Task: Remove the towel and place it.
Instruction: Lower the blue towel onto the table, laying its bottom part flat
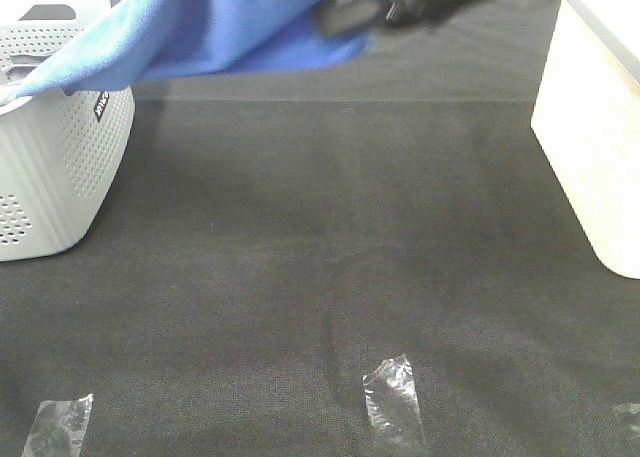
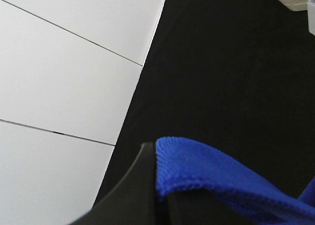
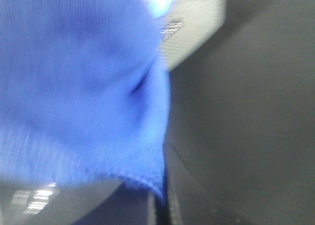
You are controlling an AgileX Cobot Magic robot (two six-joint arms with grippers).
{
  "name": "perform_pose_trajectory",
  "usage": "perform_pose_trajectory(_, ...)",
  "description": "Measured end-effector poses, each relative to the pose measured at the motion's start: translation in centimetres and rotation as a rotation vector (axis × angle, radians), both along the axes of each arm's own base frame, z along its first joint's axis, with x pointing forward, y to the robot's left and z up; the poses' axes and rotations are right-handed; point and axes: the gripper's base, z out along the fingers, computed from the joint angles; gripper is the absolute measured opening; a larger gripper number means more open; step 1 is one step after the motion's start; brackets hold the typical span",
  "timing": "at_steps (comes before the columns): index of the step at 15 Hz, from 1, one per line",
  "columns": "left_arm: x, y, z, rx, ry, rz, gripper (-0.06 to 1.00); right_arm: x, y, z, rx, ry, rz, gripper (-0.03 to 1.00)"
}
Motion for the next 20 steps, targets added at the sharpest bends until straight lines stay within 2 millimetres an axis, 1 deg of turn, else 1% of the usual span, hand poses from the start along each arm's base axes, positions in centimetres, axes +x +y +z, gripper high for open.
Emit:
perform_pose_trajectory(3,0.5,-0.4,0.3,-0.022,-0.067,-0.007,0.00,1.5,-1.3,4.7,-0.165,-0.134,-0.111,0.03)
perform_pose_trajectory(6,1.2,-0.5,1.0,-0.008,-0.200,-0.004,0.00,2.2,-2.7,10.4,-0.244,-0.296,-0.238,0.03)
perform_pose_trajectory(8,2.8,-0.3,0.7,-0.030,-0.246,0.025,0.00,2.6,-3.3,13.4,-0.279,-0.395,-0.285,0.03)
perform_pose_trajectory(9,4.0,0.2,0.4,-0.091,-0.249,0.057,0.00,2.9,-3.5,14.3,-0.299,-0.437,-0.309,0.03)
perform_pose_trajectory(10,6.3,1.4,0.3,-0.253,-0.268,0.100,0.00,4.0,-3.9,15.7,-0.358,-0.534,-0.370,0.03)
perform_pose_trajectory(11,6.3,1.4,0.3,-0.253,-0.268,0.100,0.00,4.0,-3.9,15.7,-0.358,-0.534,-0.370,0.03)
perform_pose_trajectory(12,7.3,2.0,0.3,-0.334,-0.287,0.110,0.00,4.6,-4.0,16.4,-0.365,-0.586,-0.400,0.03)
perform_pose_trajectory(13,8.2,2.2,0.2,-0.400,-0.321,0.094,0.00,5.4,-3.8,16.9,-0.358,-0.630,-0.423,0.03)
perform_pose_trajectory(14,9.7,2.1,-0.1,-0.480,-0.401,0.041,0.00,6.7,-3.2,17.8,-0.314,-0.701,-0.447,0.03)
perform_pose_trajectory(15,10.5,2.2,-0.5,-0.503,-0.438,0.018,0.00,7.6,-2.8,17.8,-0.286,-0.727,-0.454,0.03)
perform_pose_trajectory(17,12.1,2.6,-1.3,-0.532,-0.512,-0.023,0.00,9.4,-1.9,17.2,-0.248,-0.765,-0.456,0.03)
perform_pose_trajectory(20,14.9,4.2,-3.4,-0.550,-0.564,-0.025,0.00,11.9,-0.5,15.6,-0.196,-0.817,-0.450,0.03)
